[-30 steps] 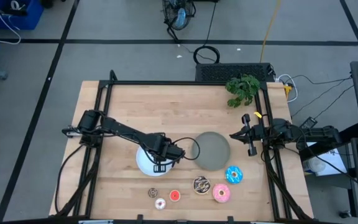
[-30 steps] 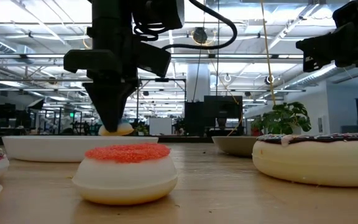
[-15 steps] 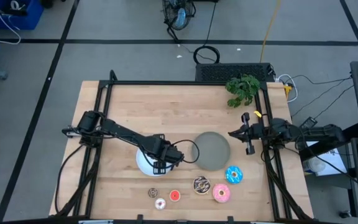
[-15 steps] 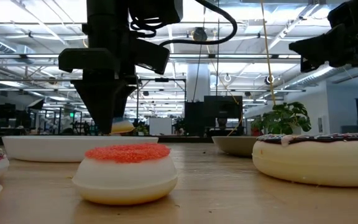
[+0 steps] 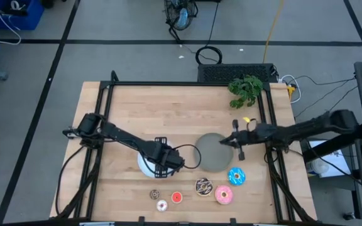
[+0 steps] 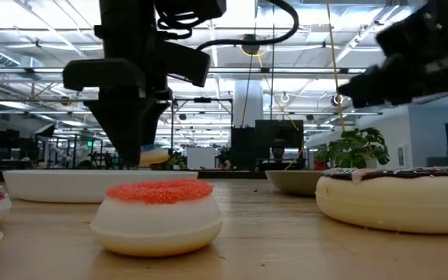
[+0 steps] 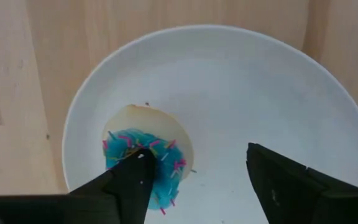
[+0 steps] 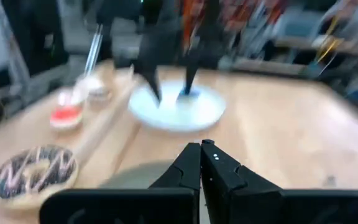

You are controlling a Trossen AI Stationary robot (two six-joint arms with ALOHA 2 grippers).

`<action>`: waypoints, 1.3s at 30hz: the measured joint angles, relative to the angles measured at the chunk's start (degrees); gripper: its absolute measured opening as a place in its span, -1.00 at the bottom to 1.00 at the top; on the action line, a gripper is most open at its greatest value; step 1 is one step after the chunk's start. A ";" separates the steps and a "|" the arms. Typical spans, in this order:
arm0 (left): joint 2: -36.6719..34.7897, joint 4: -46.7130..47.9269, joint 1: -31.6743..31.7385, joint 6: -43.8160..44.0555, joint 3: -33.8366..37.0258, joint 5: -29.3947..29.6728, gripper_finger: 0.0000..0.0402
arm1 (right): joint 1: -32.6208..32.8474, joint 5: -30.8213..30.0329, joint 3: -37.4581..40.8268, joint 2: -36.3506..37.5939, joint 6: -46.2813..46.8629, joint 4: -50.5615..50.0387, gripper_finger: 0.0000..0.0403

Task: Pick & Place donuts
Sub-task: Put the small blue donut on the white plate

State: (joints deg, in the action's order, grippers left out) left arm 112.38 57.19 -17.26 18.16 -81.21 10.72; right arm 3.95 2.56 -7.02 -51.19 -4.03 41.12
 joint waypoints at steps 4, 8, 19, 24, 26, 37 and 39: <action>-0.06 -0.06 -2.01 1.08 0.00 0.07 0.24 | 2.48 -8.03 -5.53 -12.74 -1.32 6.80 -1.00; -1.49 -0.48 -4.34 2.68 0.00 1.65 0.24 | 2.72 -4.59 -8.96 -24.11 -1.55 17.97 -1.00; -6.69 0.07 -7.19 6.42 0.01 4.87 0.08 | 5.28 -7.02 -29.14 -47.06 -2.49 18.84 -1.00; -5.57 -1.07 -7.08 5.48 0.17 6.61 0.11 | 4.72 -8.54 -34.29 -54.78 -3.16 19.07 -1.00; -5.15 -2.25 -7.03 4.74 0.17 6.97 0.13 | 4.69 -8.56 -36.06 -57.47 -2.80 18.85 -1.00; -1.90 -6.30 -5.75 3.38 0.31 4.95 0.07 | 6.35 -8.54 -41.96 -61.82 -4.99 18.30 -1.00; -1.70 -7.25 -5.48 2.90 0.39 4.41 0.06 | 6.30 -8.60 -42.11 -61.70 -4.79 17.67 -1.00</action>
State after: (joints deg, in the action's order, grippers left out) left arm 110.68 49.93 -22.74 21.05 -80.82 15.13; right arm 10.25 -6.04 -49.12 -112.88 -8.82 58.79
